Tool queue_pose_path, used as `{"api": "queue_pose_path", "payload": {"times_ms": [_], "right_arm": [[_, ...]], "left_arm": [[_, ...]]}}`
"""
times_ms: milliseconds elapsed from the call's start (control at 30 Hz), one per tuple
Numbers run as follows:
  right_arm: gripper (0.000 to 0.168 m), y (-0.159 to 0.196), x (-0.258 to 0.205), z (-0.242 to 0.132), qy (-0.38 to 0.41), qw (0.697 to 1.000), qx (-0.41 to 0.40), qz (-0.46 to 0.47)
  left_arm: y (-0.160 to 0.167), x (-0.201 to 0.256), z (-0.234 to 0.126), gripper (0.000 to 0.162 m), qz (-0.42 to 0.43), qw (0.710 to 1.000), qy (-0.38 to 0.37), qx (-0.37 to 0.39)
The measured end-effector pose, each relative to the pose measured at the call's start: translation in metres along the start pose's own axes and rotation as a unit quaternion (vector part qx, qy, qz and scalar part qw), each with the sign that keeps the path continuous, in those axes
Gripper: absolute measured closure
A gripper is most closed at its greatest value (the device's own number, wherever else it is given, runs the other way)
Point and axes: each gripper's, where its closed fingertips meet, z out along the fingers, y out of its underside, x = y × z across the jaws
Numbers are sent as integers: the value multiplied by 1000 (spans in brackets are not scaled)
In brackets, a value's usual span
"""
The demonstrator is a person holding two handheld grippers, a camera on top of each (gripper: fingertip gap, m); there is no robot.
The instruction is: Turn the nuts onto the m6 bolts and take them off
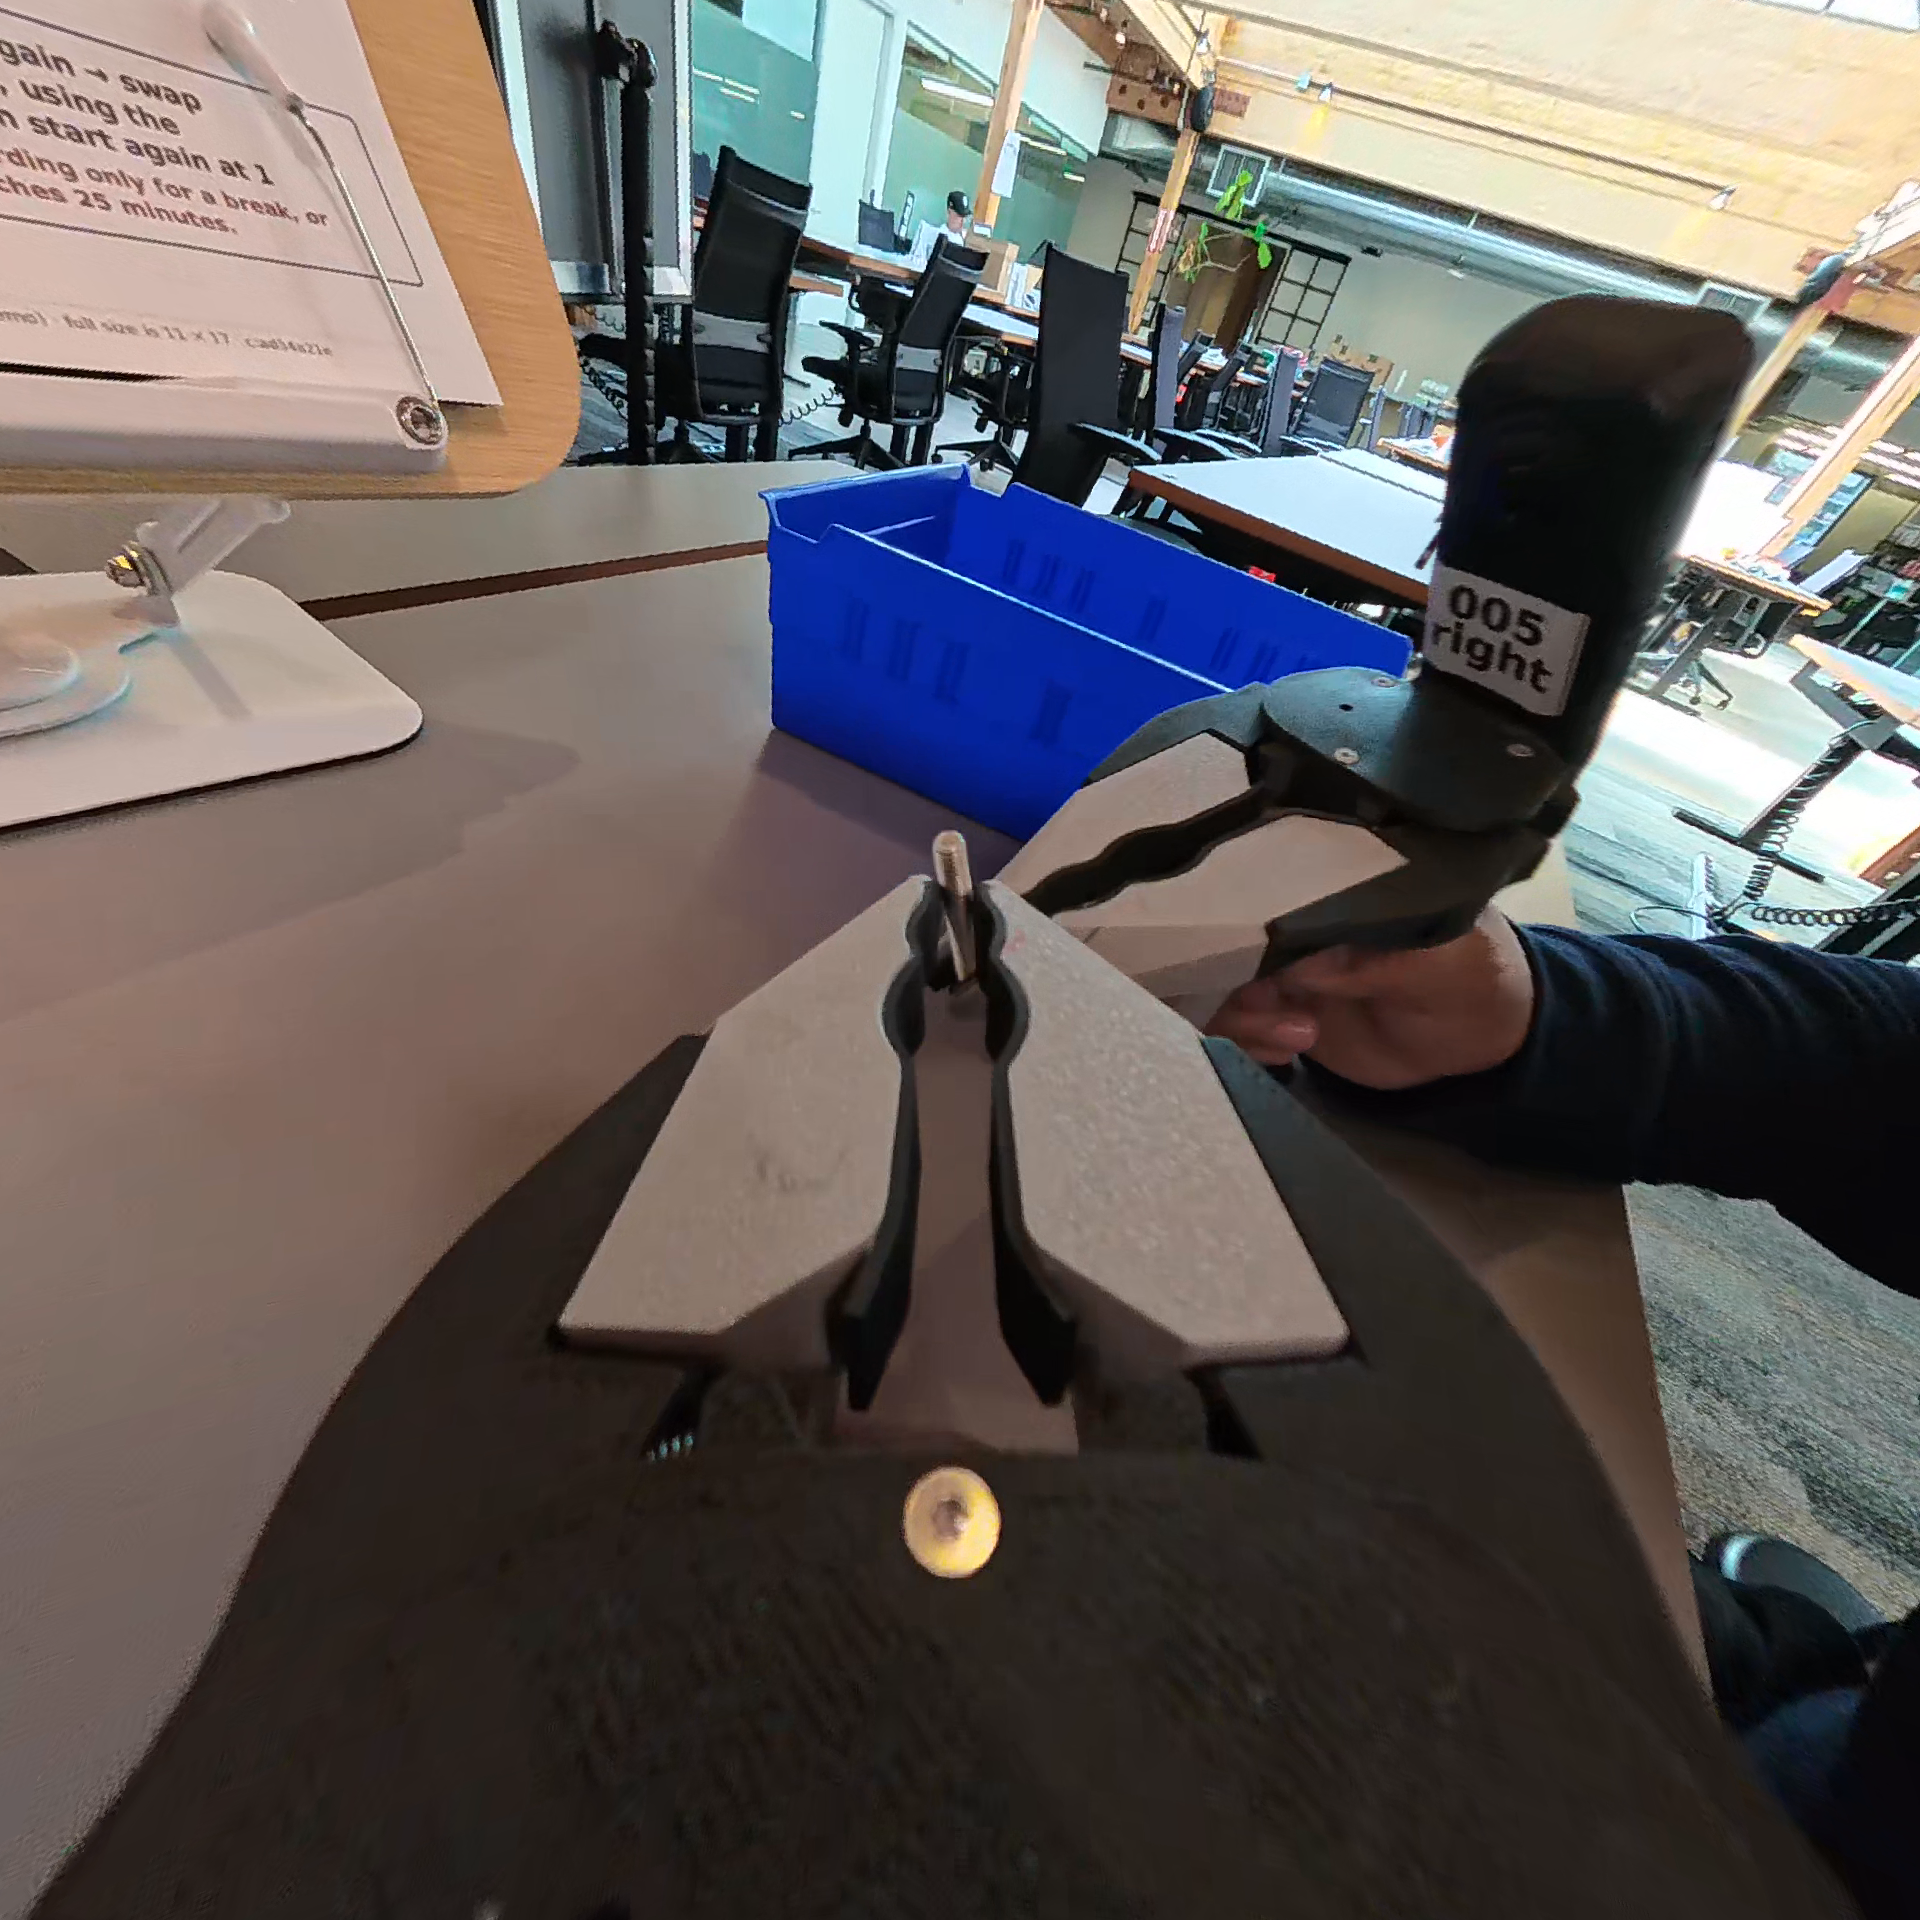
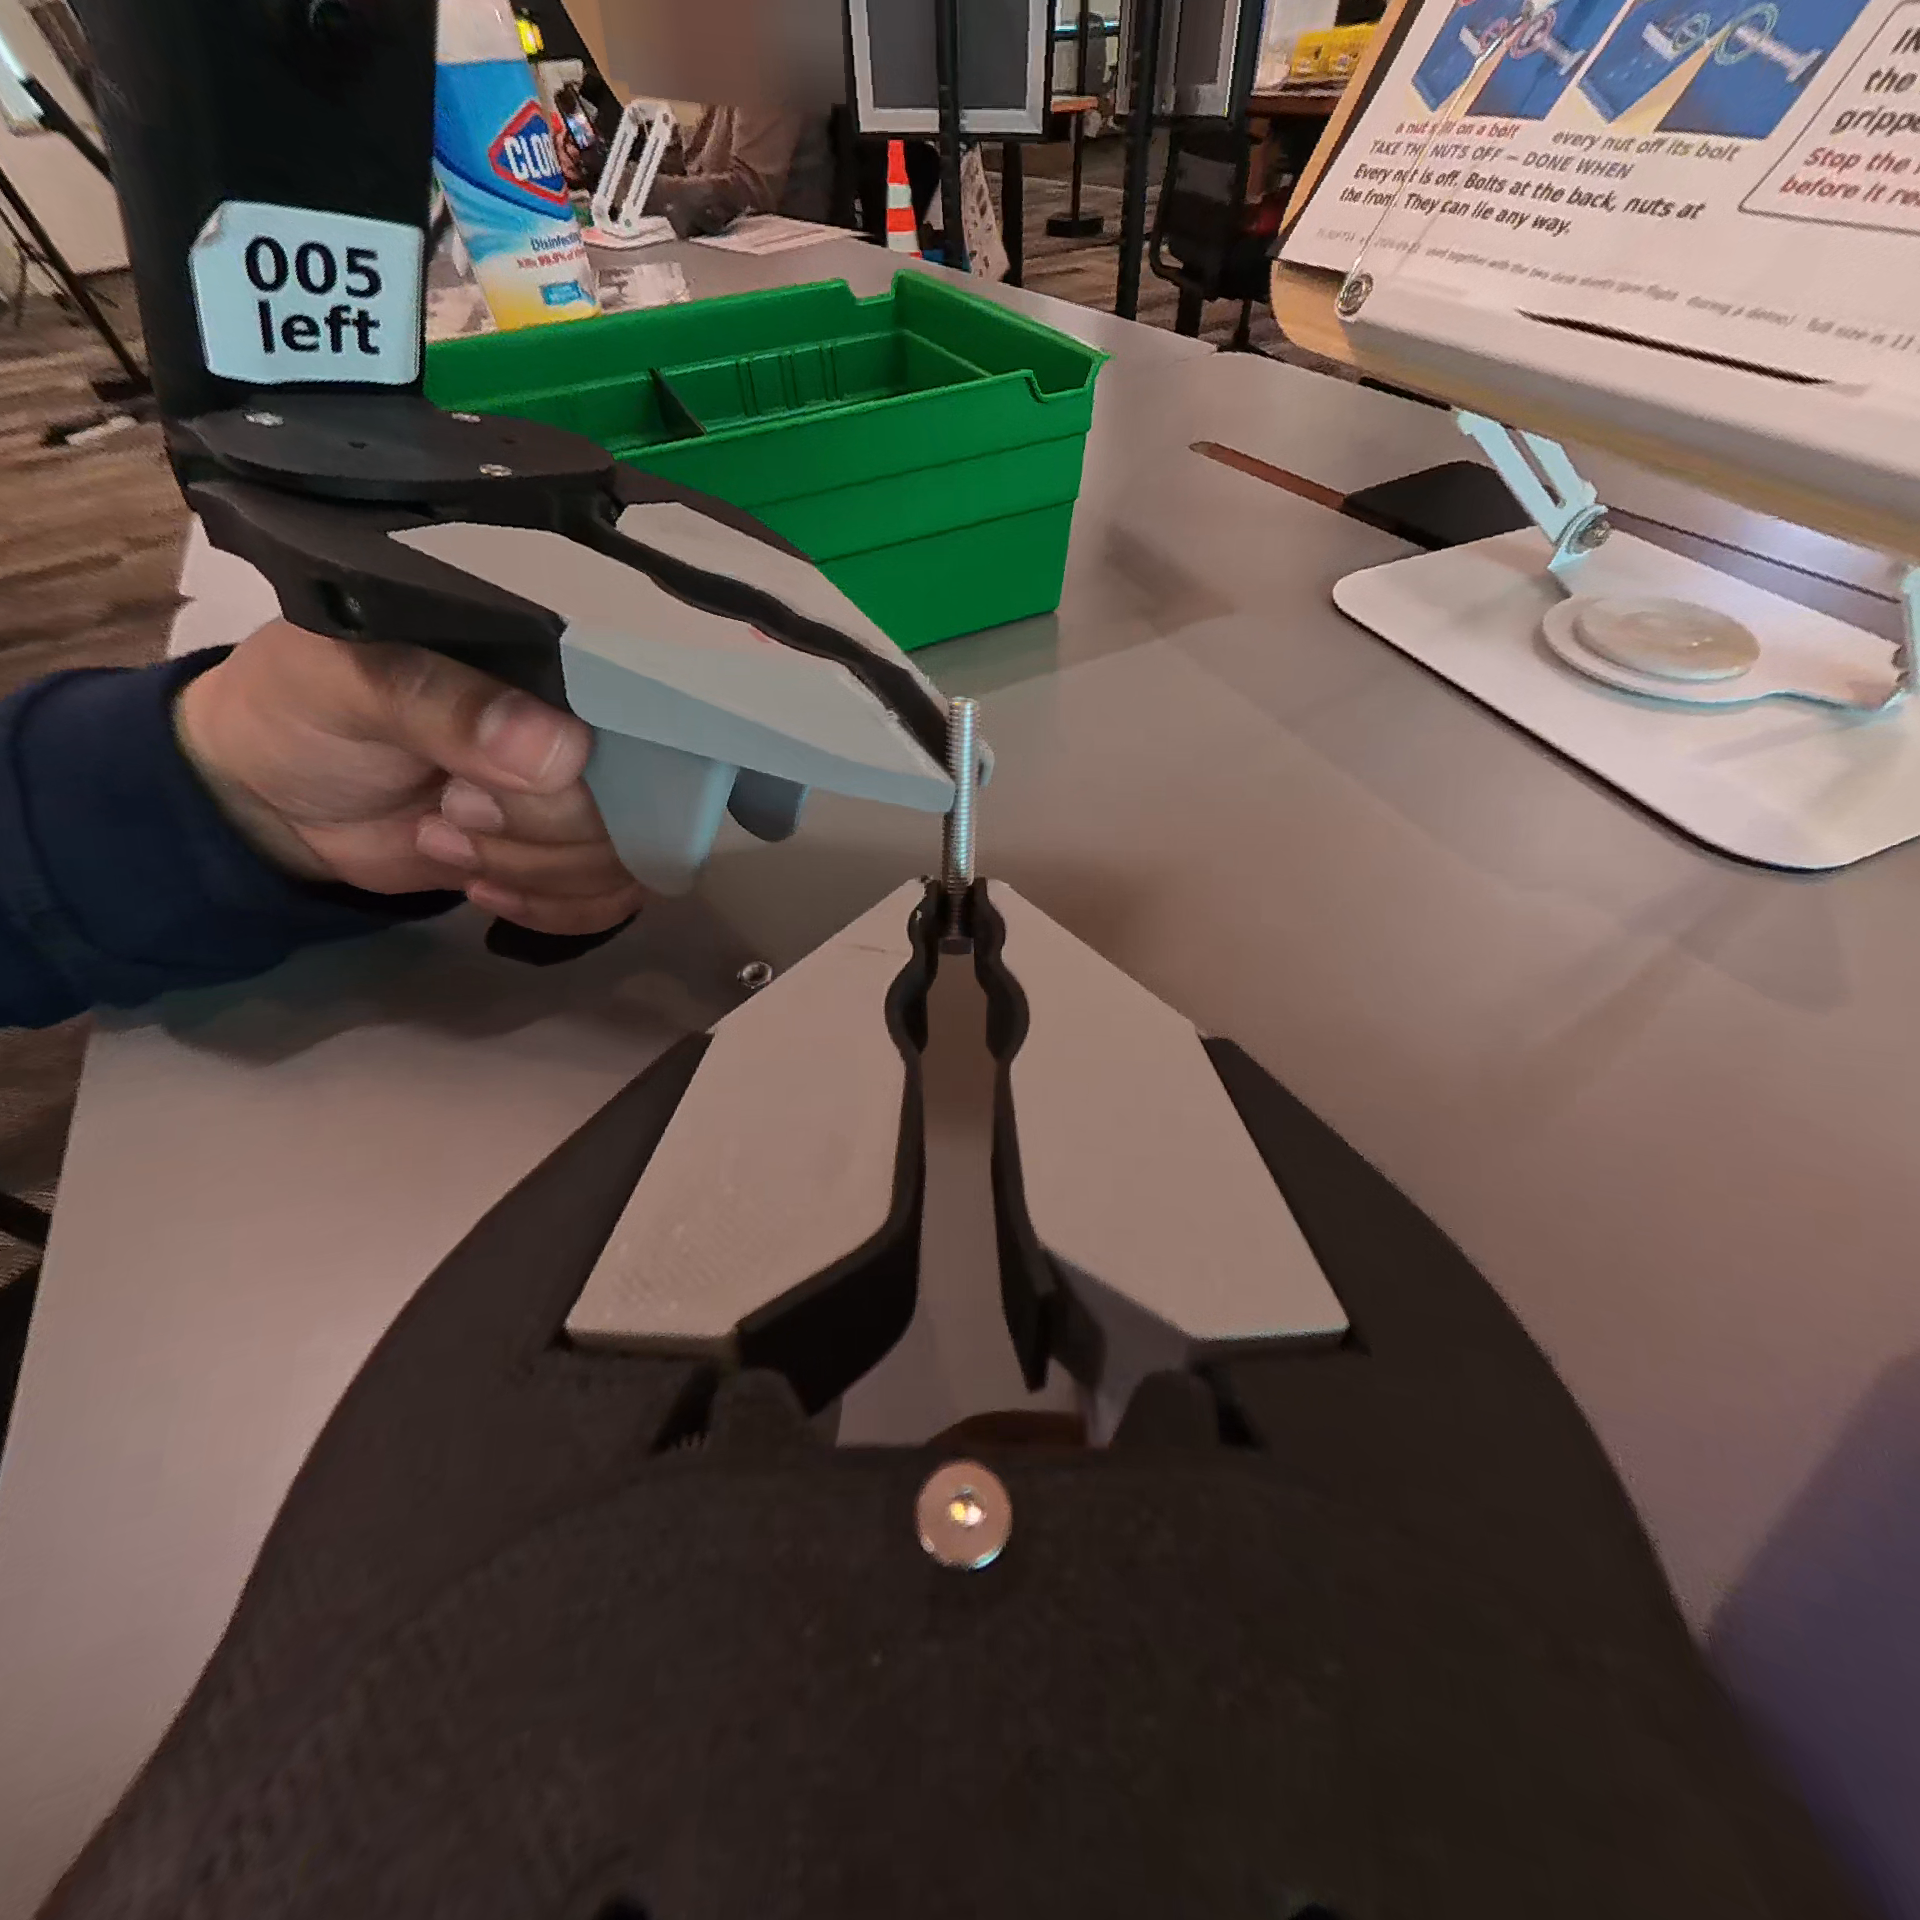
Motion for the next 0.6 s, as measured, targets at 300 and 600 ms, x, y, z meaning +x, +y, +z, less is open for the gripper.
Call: {"api": "queue_pose_path", "payload": {"times_ms": [300,600], "right_arm": [[166,-1,-2,-5,-10,1000,3,-4],[133,-8,9,-15,-16,999,22,33]], "left_arm": [[8,7,4,159,13,1000,16,-14],[15,-29,3,160,106,986,-121,-41]]}}
